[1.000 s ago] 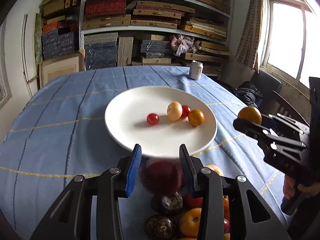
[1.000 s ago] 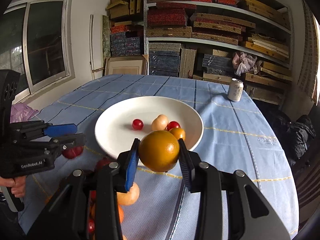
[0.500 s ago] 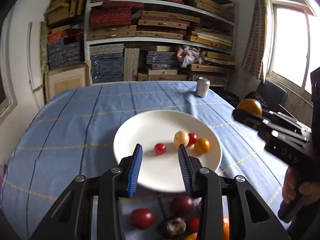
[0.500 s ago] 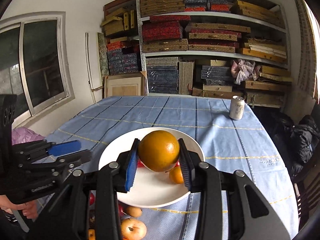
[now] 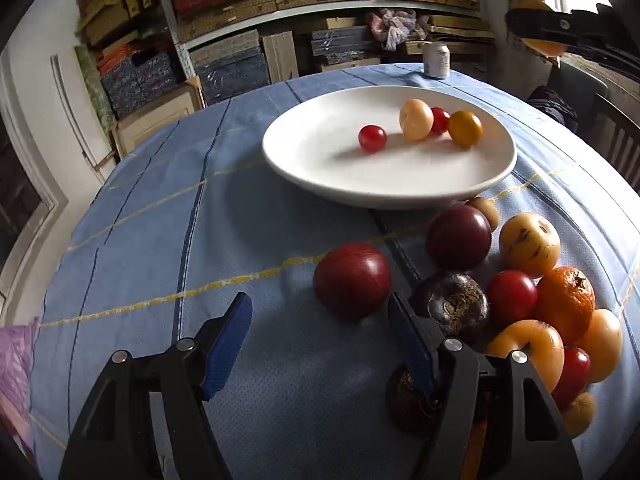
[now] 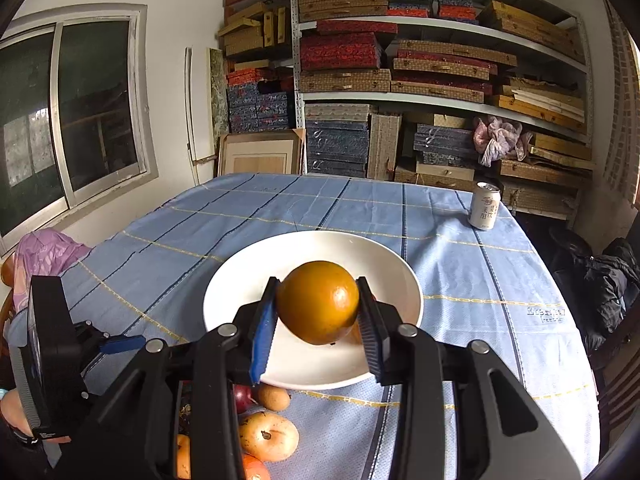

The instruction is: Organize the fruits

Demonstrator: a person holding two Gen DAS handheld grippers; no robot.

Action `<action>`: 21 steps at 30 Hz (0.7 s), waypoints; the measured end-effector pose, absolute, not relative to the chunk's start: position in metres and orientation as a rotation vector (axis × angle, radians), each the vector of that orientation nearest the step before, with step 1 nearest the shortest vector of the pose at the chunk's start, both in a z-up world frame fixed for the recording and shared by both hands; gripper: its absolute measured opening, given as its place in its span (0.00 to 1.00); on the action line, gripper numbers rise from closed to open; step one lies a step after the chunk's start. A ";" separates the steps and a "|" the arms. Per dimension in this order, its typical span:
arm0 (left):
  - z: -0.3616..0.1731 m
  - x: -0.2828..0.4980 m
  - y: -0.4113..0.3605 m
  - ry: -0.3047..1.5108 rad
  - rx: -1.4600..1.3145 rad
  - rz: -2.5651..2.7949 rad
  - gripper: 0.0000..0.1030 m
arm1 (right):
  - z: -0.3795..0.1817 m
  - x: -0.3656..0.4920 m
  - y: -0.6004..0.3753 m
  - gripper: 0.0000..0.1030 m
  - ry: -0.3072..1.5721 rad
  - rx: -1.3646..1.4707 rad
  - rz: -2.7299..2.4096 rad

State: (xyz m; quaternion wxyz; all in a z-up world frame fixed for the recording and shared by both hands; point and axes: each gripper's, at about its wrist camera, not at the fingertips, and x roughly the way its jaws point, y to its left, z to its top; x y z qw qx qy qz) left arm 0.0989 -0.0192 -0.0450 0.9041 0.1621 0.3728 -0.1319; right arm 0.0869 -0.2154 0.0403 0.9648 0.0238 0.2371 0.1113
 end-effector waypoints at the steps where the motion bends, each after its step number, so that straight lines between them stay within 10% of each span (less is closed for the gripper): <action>1: -0.045 0.100 -0.019 0.773 0.335 -0.287 0.68 | 0.040 0.088 -0.216 0.36 0.484 0.049 0.228; 6: -0.045 0.114 -0.013 0.825 0.258 -0.367 0.40 | 0.039 0.088 -0.219 0.36 0.484 0.056 0.221; 21: -0.010 0.114 -0.005 0.734 0.186 -0.425 0.39 | 0.037 0.087 -0.217 0.36 0.490 0.051 0.225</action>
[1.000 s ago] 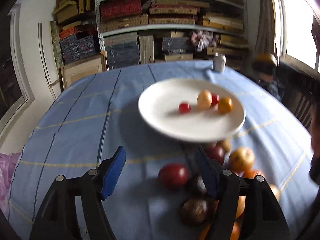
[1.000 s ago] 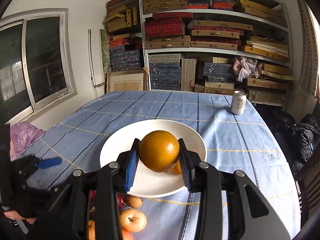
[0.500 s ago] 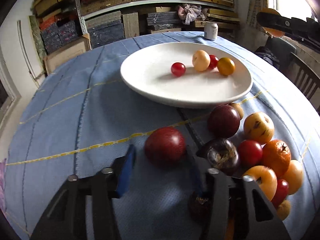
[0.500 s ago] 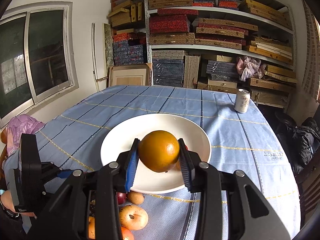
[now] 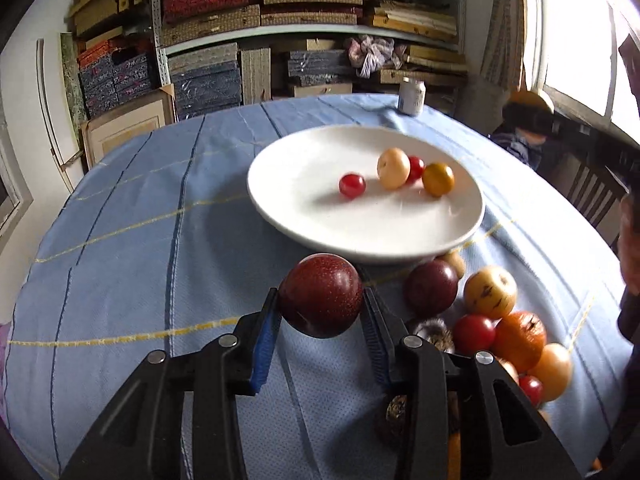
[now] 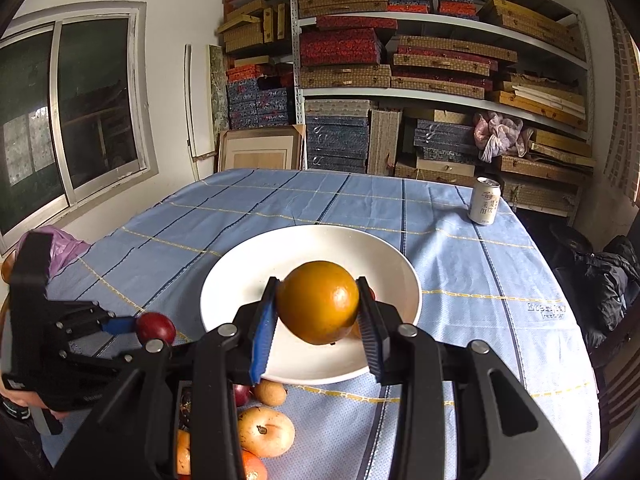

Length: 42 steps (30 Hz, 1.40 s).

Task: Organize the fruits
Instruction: 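Lower both fruits into the plate and open both tools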

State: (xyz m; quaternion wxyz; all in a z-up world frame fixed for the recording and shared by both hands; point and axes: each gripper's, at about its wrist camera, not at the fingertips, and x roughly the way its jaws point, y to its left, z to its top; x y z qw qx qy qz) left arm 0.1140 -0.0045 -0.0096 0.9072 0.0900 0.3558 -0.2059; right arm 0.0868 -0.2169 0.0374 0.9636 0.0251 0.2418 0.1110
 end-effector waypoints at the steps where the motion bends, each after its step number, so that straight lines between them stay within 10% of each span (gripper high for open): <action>1: -0.005 0.116 -0.005 0.731 0.177 -0.424 0.39 | 0.037 0.087 -0.217 0.36 0.486 0.052 0.232; 24: 0.103 0.180 -0.059 0.596 0.155 -0.476 0.39 | 0.059 0.103 -0.245 0.36 0.466 0.112 0.161; 42: 0.061 0.248 -0.063 0.691 0.118 -0.479 0.39 | 0.058 0.208 -0.233 0.36 0.490 0.124 0.197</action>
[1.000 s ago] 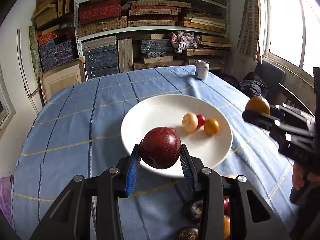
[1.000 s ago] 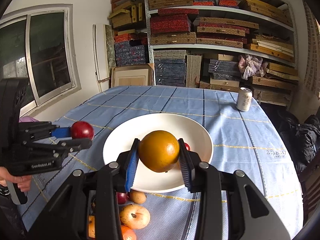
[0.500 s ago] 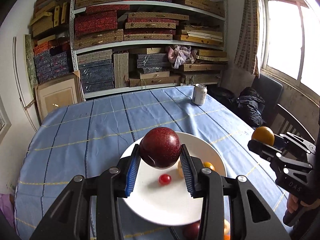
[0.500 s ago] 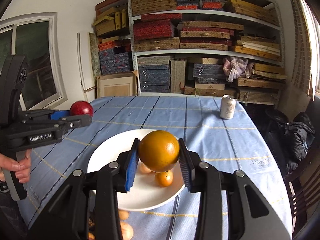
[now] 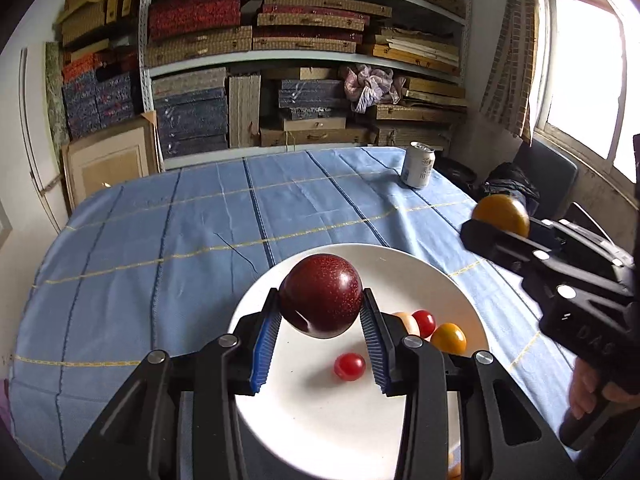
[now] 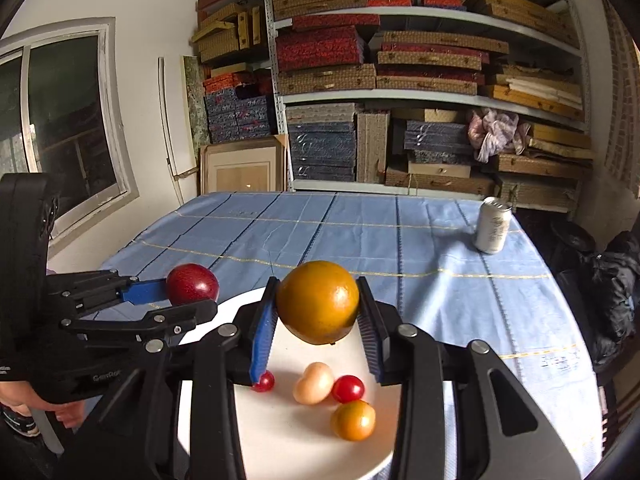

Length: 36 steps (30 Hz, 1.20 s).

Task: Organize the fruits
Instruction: 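Lower both fruits into the plate and open both tools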

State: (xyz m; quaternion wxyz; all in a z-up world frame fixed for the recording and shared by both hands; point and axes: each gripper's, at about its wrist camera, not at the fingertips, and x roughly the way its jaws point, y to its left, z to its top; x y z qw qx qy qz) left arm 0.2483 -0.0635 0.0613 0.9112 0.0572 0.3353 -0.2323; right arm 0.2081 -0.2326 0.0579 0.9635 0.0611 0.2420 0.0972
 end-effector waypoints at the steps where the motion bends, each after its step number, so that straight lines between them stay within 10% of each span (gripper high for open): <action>1: 0.061 0.251 -0.064 0.688 0.117 -0.476 0.39 | 0.054 0.216 -0.231 0.36 0.498 0.127 0.202; 36: 0.005 0.302 -0.072 0.867 0.085 -0.455 0.40 | -0.018 0.284 -0.226 0.36 0.682 0.073 0.157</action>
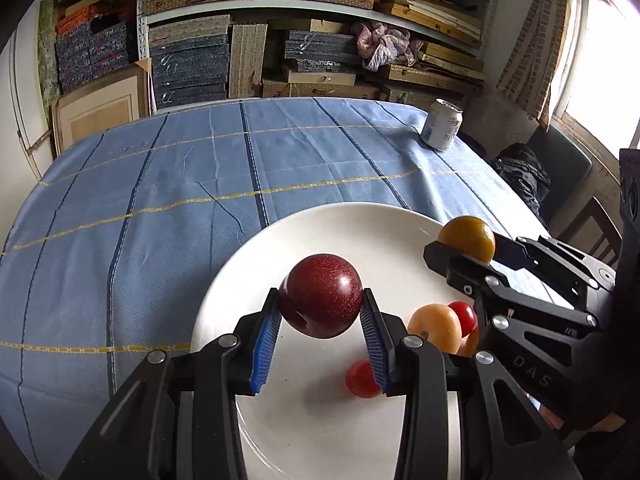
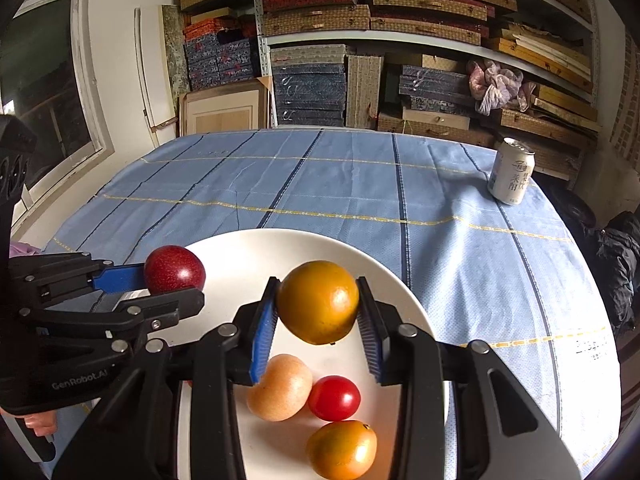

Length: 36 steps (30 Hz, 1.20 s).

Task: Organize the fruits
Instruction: 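Lower both fruits into the plate and open both tools, then withdraw both open tools from the plate back to the fruit pile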

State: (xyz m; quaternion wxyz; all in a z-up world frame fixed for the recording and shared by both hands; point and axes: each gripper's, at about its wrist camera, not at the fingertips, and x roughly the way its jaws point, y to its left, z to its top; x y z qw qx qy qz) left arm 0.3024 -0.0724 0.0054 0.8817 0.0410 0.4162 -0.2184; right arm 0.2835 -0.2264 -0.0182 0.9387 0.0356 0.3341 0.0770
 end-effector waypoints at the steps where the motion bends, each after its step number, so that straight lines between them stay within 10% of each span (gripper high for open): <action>1: 0.005 0.304 -0.071 0.873 0.084 -0.440 0.40 | -0.019 0.284 -0.226 0.50 0.683 0.065 0.150; 5: 0.010 0.312 -0.057 0.891 0.058 -0.290 0.93 | -0.011 0.278 -0.233 0.73 0.629 0.059 0.053; 36: 0.036 0.172 -0.065 0.770 0.202 -0.383 0.95 | 0.010 0.141 -0.229 0.83 0.597 0.052 0.028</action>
